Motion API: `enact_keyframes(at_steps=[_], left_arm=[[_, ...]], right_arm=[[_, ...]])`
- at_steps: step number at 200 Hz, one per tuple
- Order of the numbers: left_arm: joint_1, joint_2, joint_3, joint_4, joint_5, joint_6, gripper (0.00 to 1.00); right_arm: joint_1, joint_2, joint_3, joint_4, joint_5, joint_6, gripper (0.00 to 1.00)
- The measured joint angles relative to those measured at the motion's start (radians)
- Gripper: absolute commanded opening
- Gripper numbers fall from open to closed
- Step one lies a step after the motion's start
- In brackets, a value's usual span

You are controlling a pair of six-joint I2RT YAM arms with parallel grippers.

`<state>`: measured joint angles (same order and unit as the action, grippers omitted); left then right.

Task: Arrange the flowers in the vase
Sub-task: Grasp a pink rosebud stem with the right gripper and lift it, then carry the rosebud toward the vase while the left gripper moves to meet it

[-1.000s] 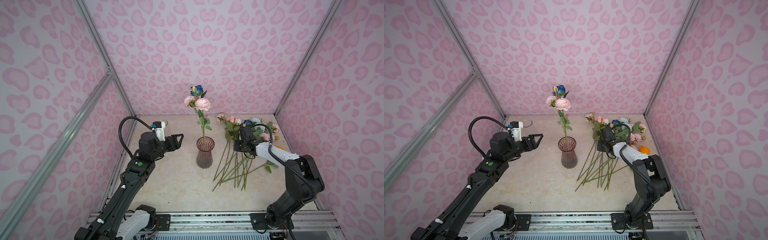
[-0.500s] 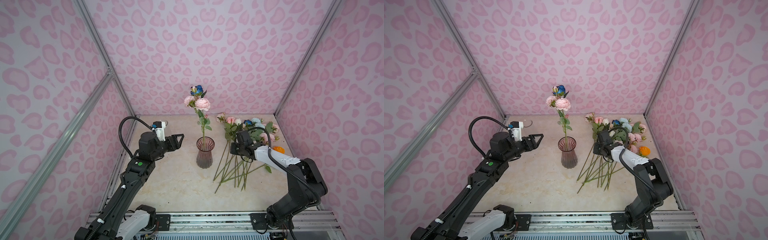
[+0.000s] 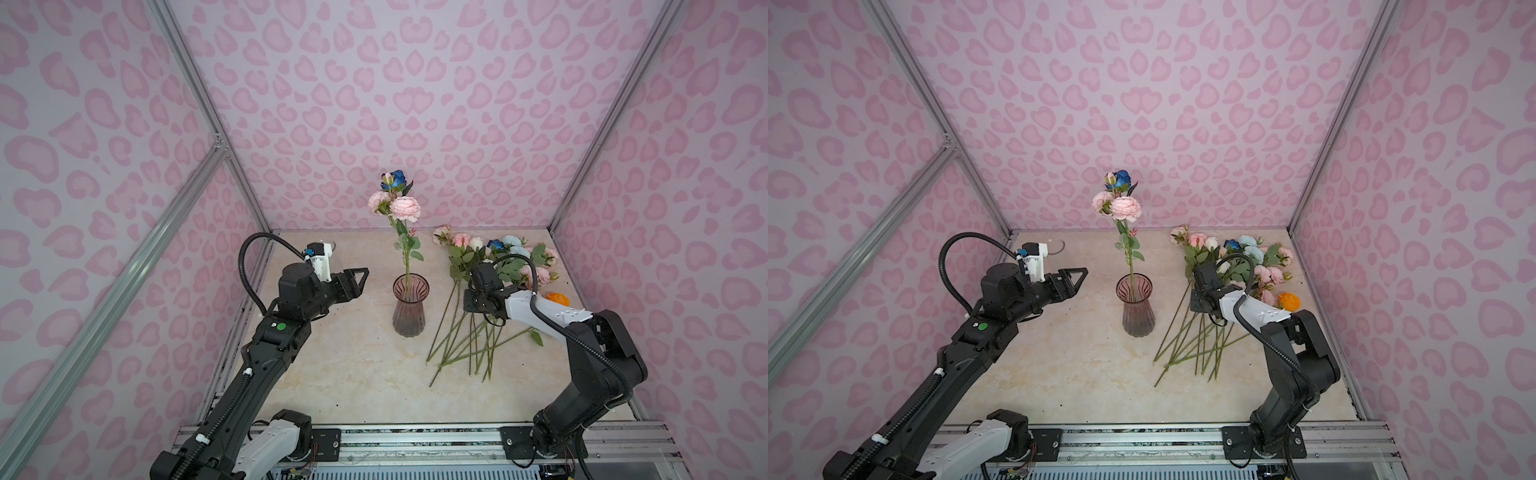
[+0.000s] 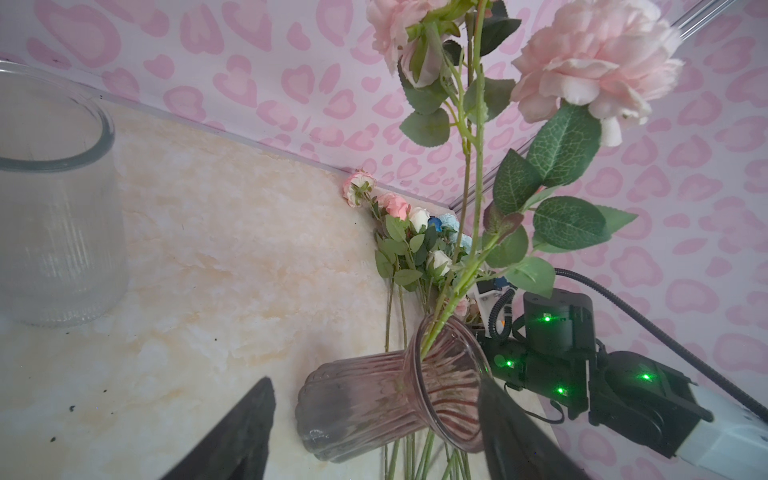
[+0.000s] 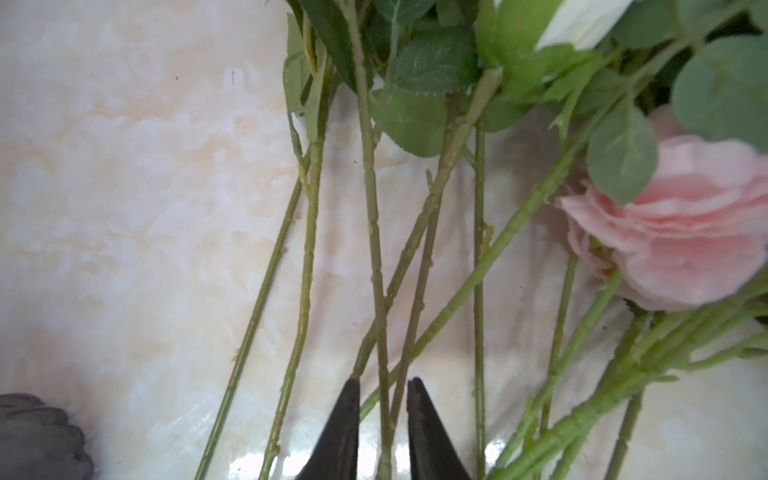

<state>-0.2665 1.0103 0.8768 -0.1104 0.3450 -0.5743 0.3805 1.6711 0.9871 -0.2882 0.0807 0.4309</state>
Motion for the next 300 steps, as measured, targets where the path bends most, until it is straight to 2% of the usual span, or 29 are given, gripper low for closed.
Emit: enact_keyframes(at_steps=[39,93,163,206,228,251,284,300], left_arm=[[0.000,0.007,0.000,0.003,0.007,-0.001,0.78],[0.000,0.007,0.000,0.005,0.014,-0.001,0.78],[0.000,0.005,0.000,0.009,0.033,-0.004,0.75],[-0.011,-0.034,-0.023,0.071,0.115,0.010,0.77],[-0.089,-0.117,-0.082,0.135,0.080,0.049,0.77],[-0.237,-0.168,-0.092,0.180,0.008,0.106,0.77],[-0.423,-0.119,0.015,0.212,-0.008,0.194,0.75],[-0.467,-0.065,0.066,0.241,-0.008,0.216,0.66]], right_arm=[[0.000,0.032,-0.007,0.001,-0.011,-0.008,0.03],[0.009,-0.057,-0.010,-0.002,-0.014,-0.008,0.02],[0.041,-0.321,-0.082,0.023,-0.010,-0.016,0.01],[0.122,-0.556,-0.122,0.122,-0.015,-0.046,0.01],[0.182,-0.691,-0.171,0.188,-0.014,-0.073,0.01],[0.263,-0.798,-0.228,0.270,-0.015,-0.114,0.01],[0.363,-0.874,-0.274,0.348,-0.020,-0.154,0.01],[0.417,-0.890,-0.288,0.381,-0.022,-0.162,0.01]])
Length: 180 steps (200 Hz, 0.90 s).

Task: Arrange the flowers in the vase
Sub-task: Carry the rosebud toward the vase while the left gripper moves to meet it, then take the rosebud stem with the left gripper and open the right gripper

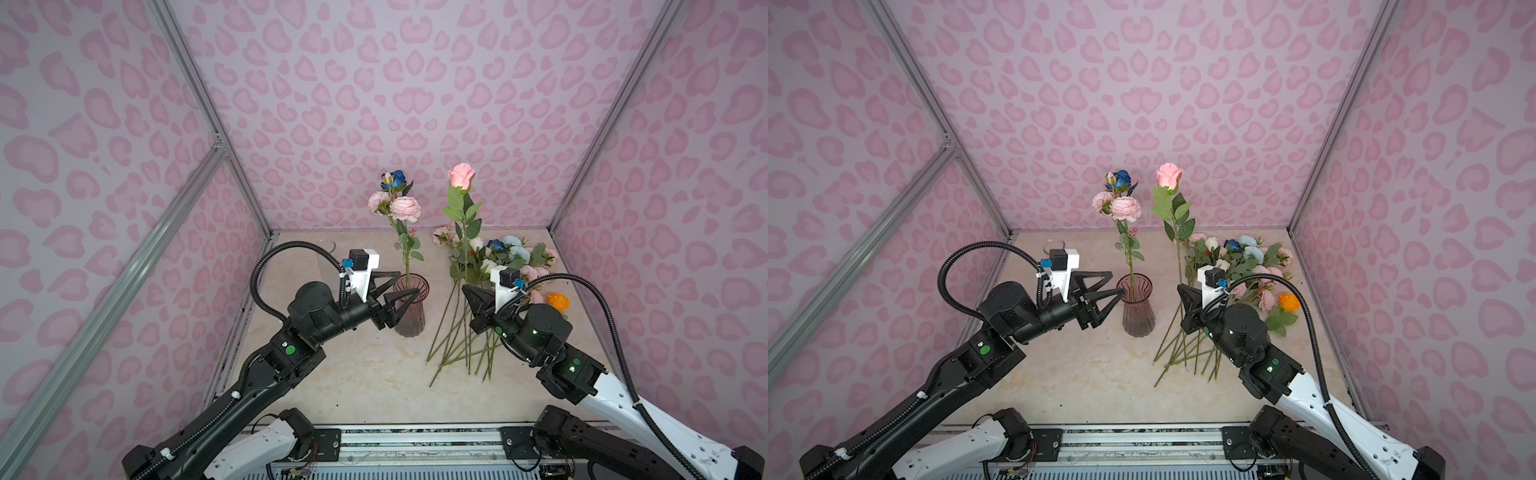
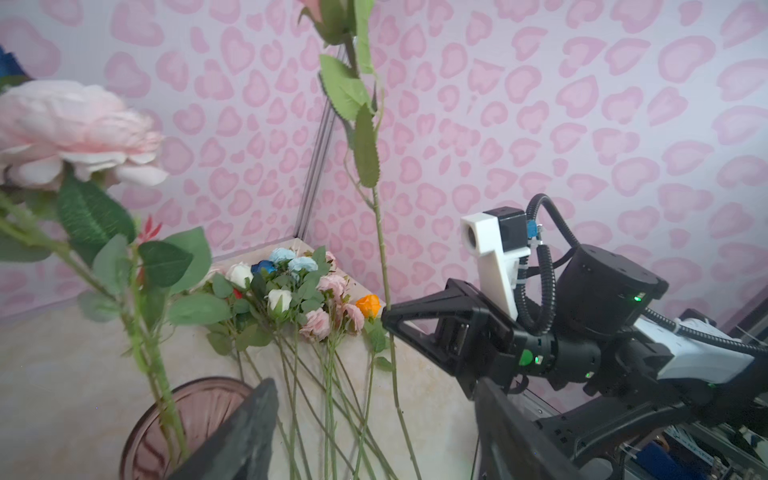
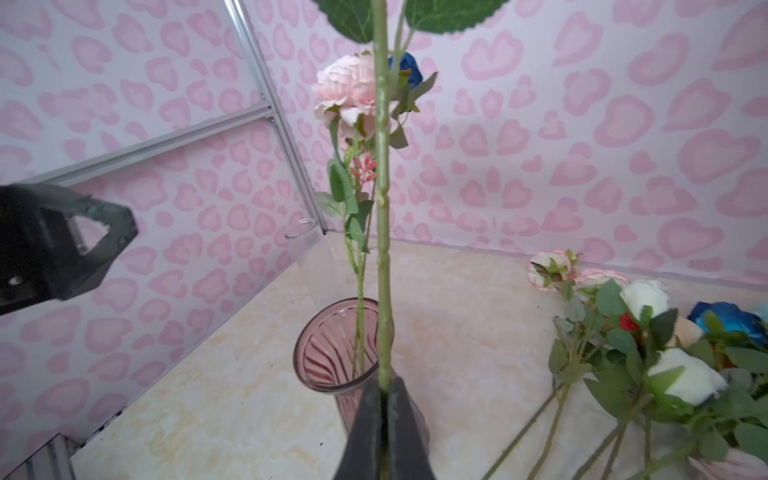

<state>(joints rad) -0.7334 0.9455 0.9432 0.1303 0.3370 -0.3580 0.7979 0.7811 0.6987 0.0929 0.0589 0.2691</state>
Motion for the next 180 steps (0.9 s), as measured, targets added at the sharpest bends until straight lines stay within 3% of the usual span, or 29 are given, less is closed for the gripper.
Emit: enact_keyframes(at_steps=[10,71,107,130,137,163,180], left_arm=[[-0.028,0.055,0.032,0.011,0.007,0.013,0.62],[-0.090,0.248,0.142,0.061,0.040,0.024,0.59],[-0.090,0.277,0.146,0.089,0.037,0.006,0.22],[-0.092,0.288,0.156,0.106,0.048,-0.008,0.06],[-0.092,0.289,0.156,0.108,0.050,-0.014,0.04],[-0.092,0.290,0.157,0.109,0.037,-0.019,0.04],[-0.091,0.290,0.171,0.097,0.016,-0.014,0.04]], right_arm=[[0.034,-0.003,-0.005,0.019,0.000,-0.003,0.01],[0.195,0.019,-0.013,0.136,0.033,-0.018,0.01],[0.210,0.043,-0.013,0.171,0.047,-0.019,0.01],[0.211,0.053,-0.013,0.180,0.058,-0.019,0.03],[0.211,0.054,-0.014,0.185,0.059,-0.019,0.07],[0.211,0.060,-0.016,0.200,0.064,-0.017,0.42],[0.212,0.055,-0.016,0.200,0.063,-0.018,0.50]])
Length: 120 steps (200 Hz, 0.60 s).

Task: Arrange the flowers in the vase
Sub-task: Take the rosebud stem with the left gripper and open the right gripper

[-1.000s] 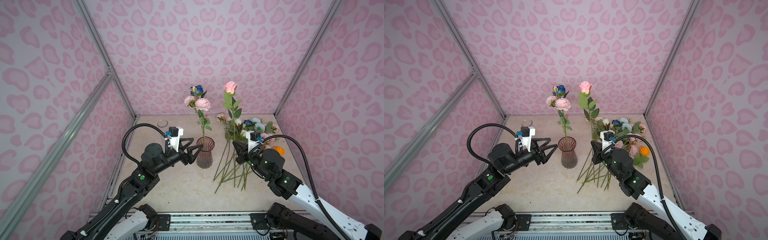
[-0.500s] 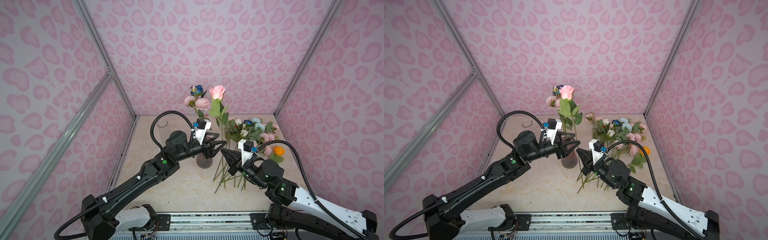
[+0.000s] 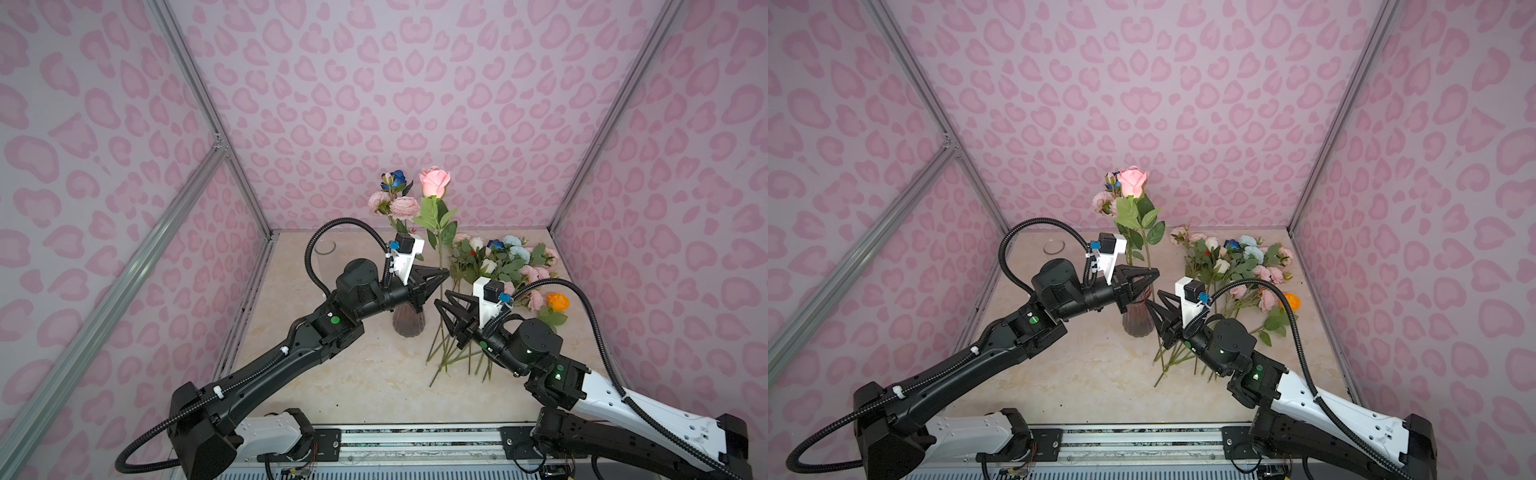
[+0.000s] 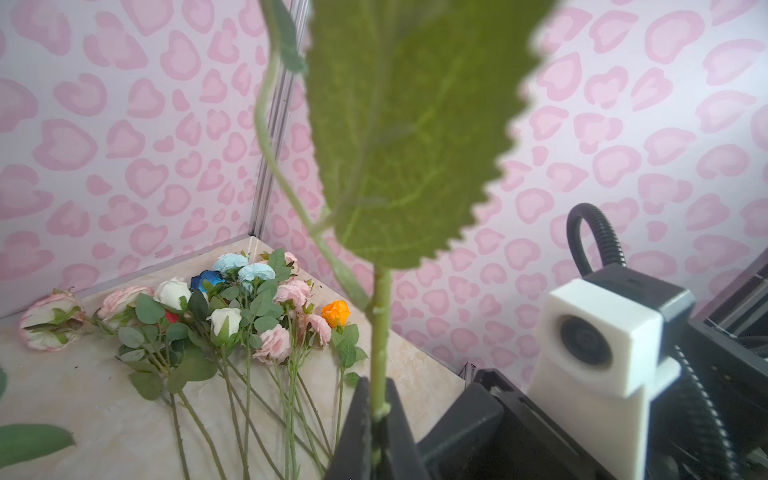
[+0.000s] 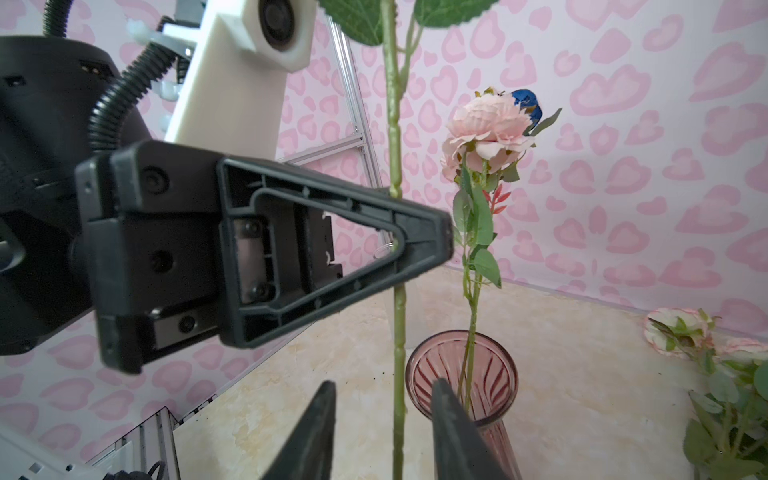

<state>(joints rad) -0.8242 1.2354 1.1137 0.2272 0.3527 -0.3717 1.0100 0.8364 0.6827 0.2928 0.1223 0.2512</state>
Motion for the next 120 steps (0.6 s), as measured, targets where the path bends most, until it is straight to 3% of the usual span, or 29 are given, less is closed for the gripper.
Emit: enact_keyframes(at_steps=[28,85,120], left_arm=[[0.000,-0.014,0.072,-0.039,-0.099,0.069,0.04],[0.004,0.008,0.306,-0.106,-0.338,0.310,0.03],[0.006,0.066,0.332,-0.131,-0.412,0.421,0.04]], right_arm=[[0.000,-0.053,-0.013,-0.014,0.023,0.000,0.51],[-0.007,-0.236,-0.116,-0.059,0.180,-0.014,0.52],[-0.033,-0.288,-0.126,-0.088,0.218,-0.019,0.52]])
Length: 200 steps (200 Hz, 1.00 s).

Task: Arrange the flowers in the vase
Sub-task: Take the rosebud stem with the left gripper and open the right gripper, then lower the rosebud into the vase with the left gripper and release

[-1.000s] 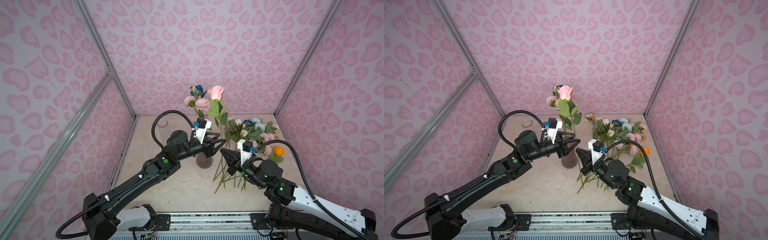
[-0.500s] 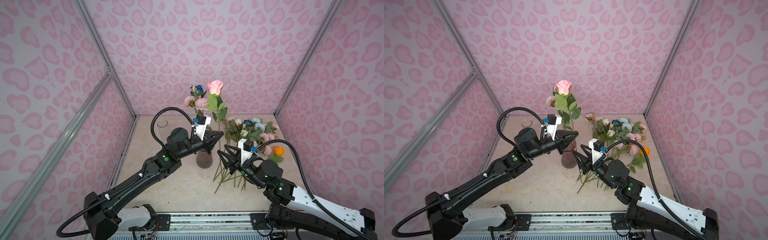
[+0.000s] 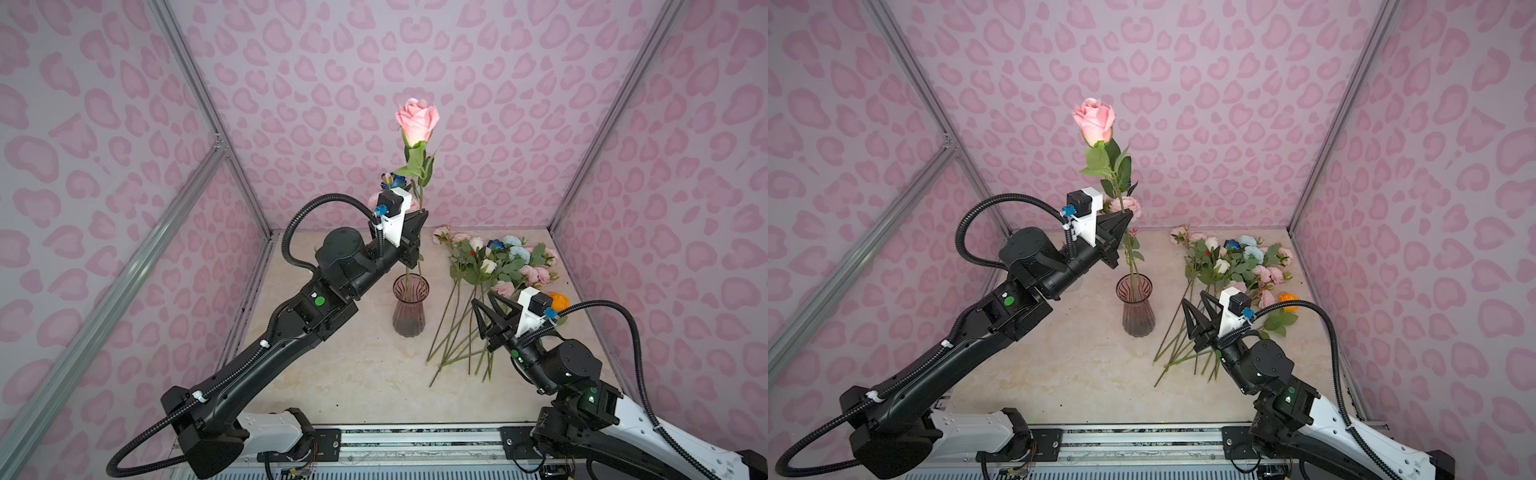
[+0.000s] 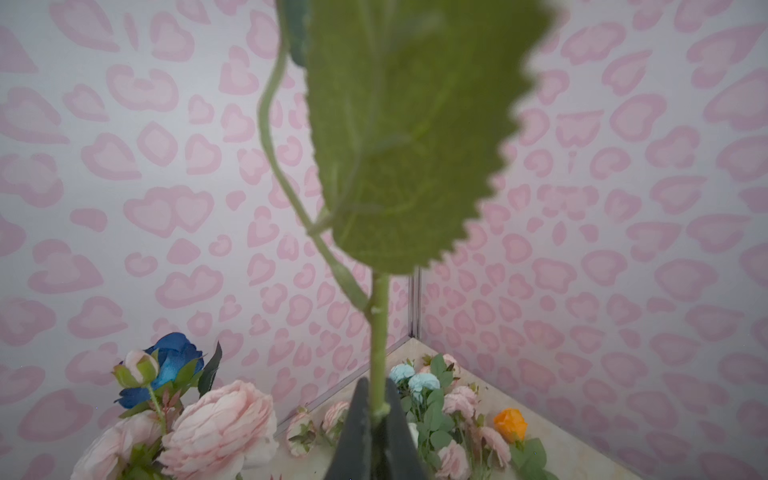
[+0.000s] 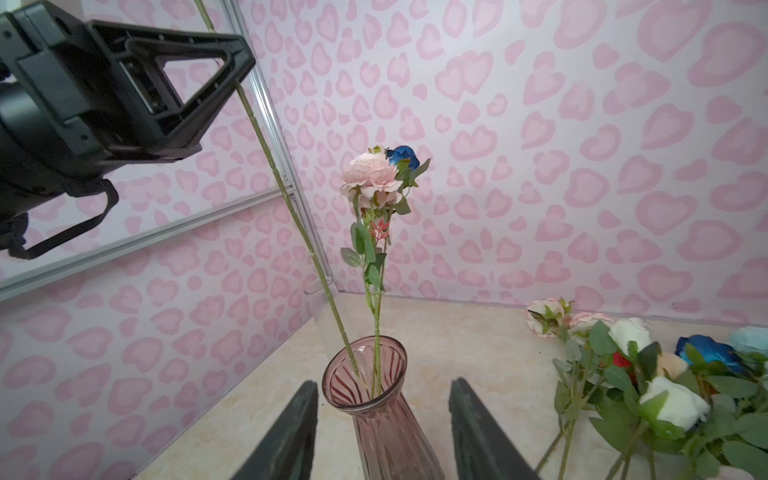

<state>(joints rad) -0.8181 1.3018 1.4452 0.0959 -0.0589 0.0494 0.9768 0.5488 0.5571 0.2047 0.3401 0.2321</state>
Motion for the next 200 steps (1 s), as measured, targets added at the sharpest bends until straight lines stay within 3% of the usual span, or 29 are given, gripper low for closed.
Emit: enact_keyframes(at_steps=[88,161,200], left_arm=[[0.005,0.087,-0.109,0.002,-0.046,0.055,0.03],[0.004,0.089,-0.291,-0.017,-0.016,-0.046,0.21],[0.003,0.084,-0.314,-0.044,-0.008,-0.075,0.22]], right_arm=[[-0.051,-0.042,-0.021,-0.064,-0.001,0.013,0.52],[-0.108,-0.020,-0.028,-0.083,-0.024,0.060,0.52],[-0.115,-0.005,-0.028,-0.083,-0.035,0.072,0.52]])
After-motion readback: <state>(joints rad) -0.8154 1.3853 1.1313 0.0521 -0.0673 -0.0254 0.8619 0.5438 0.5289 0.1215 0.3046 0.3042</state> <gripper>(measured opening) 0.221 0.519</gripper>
